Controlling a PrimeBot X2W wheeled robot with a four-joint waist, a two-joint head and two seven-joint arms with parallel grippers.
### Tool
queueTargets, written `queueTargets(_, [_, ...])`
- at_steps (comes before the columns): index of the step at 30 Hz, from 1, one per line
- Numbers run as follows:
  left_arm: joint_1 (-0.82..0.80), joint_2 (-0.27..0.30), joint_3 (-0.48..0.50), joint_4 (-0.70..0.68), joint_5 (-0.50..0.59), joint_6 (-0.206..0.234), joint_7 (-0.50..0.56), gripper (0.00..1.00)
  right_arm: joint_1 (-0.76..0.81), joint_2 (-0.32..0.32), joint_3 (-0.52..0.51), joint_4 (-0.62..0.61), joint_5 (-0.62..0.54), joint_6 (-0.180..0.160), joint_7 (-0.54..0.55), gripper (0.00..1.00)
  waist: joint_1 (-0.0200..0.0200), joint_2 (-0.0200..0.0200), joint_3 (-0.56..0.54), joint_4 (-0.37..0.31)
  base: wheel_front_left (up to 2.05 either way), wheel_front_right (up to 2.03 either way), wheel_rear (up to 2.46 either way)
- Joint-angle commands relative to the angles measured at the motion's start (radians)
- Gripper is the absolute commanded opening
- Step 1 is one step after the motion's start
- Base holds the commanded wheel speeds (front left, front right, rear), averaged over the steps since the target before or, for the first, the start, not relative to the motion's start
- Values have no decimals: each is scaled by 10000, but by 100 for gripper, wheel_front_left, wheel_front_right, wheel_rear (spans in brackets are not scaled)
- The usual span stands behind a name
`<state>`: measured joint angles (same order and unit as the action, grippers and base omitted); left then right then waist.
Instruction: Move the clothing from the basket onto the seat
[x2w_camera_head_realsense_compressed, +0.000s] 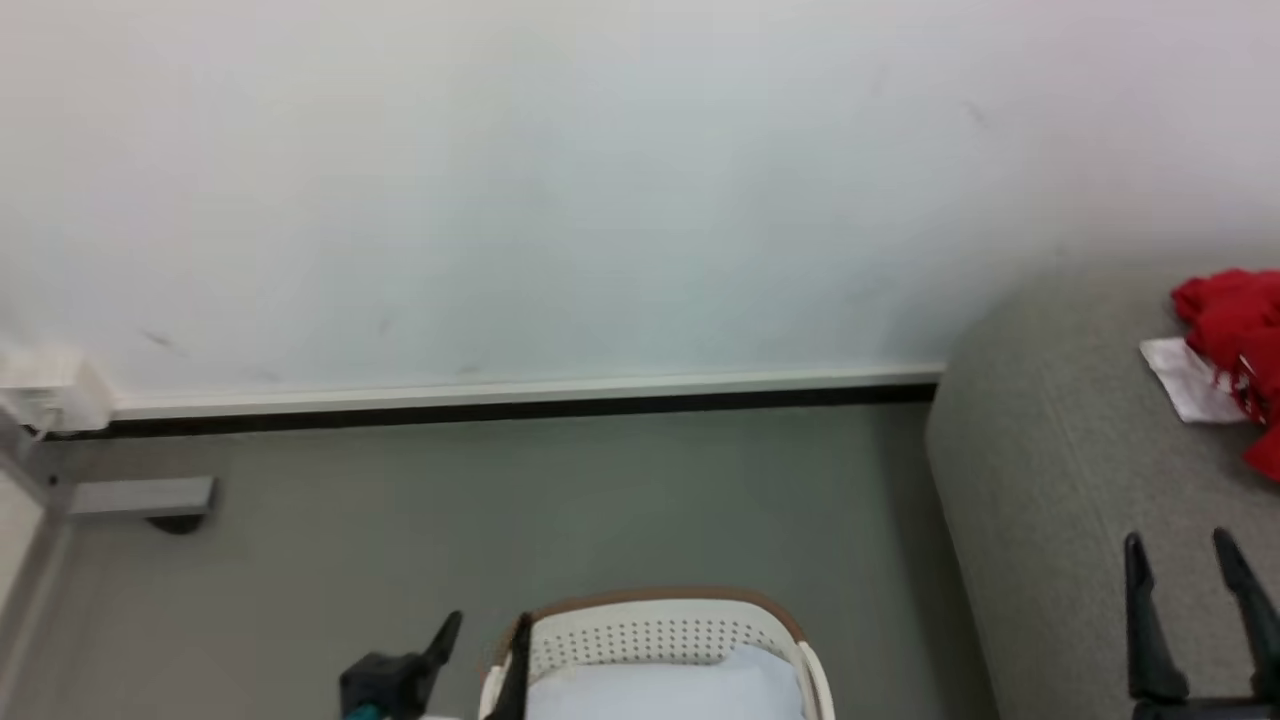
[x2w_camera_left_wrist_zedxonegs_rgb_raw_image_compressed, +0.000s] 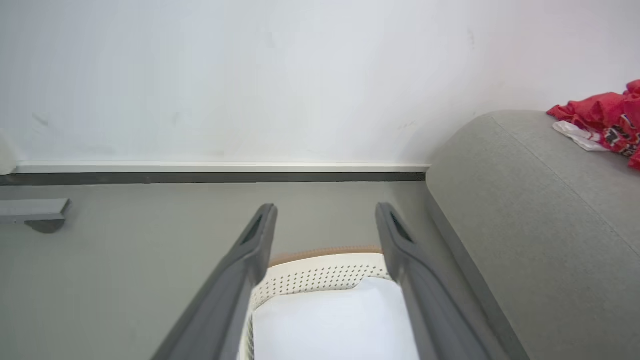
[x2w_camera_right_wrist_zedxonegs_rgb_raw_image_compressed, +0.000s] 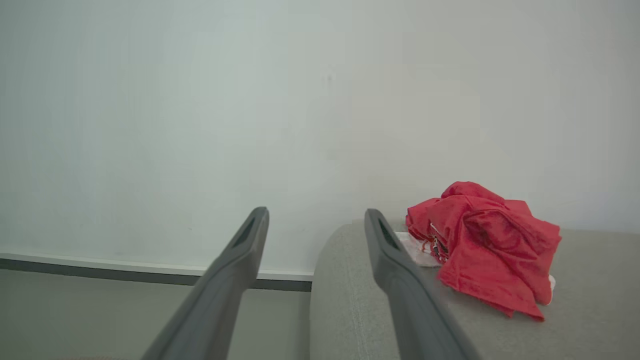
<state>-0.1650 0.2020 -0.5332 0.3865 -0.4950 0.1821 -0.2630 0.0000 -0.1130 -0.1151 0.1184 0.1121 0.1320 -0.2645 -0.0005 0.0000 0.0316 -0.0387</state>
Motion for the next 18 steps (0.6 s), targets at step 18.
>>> queueTargets(18, [2437, -882, 3332, -1051, 2022, -853, -22, 100, 1217, 614, -101, 732, 69, -26, 1, 100, 5, 0, -925, 689, 0, 0, 0])
